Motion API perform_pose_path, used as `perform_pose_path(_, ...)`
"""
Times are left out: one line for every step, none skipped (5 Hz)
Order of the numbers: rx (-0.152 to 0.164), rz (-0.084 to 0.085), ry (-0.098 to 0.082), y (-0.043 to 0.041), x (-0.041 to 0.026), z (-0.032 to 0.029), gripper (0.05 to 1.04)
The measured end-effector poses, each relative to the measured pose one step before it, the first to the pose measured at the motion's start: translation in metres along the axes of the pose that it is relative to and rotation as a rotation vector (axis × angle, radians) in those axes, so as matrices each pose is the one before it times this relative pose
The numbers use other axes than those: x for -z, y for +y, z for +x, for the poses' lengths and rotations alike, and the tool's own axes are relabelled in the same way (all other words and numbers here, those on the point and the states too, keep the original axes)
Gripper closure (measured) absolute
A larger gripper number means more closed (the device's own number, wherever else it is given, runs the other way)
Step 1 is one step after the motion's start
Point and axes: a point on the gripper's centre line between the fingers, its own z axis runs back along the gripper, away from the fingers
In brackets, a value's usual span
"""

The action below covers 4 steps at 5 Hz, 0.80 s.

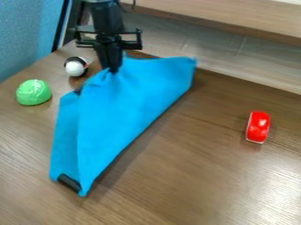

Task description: Fold the cloth from bottom left to top right

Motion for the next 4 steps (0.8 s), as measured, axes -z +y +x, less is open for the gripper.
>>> perform_pose_path(-0.0278, 0.0145, 0.0156, 0.01670, 0.00851, 0.00207, 1.015)
perform_pose_path(-0.0068, 0.0056, 0.0108, 0.01299, 0.01584, 0.00469, 1.015)
perform_pose_path(0.0399, 0.0044, 0.0165, 0.00296, 0.01873, 0.00466, 1.015)
perform_pose_path(0.0433, 0.0071, -0.0229, 0.00109, 0.00720, 0.01042, 1.015)
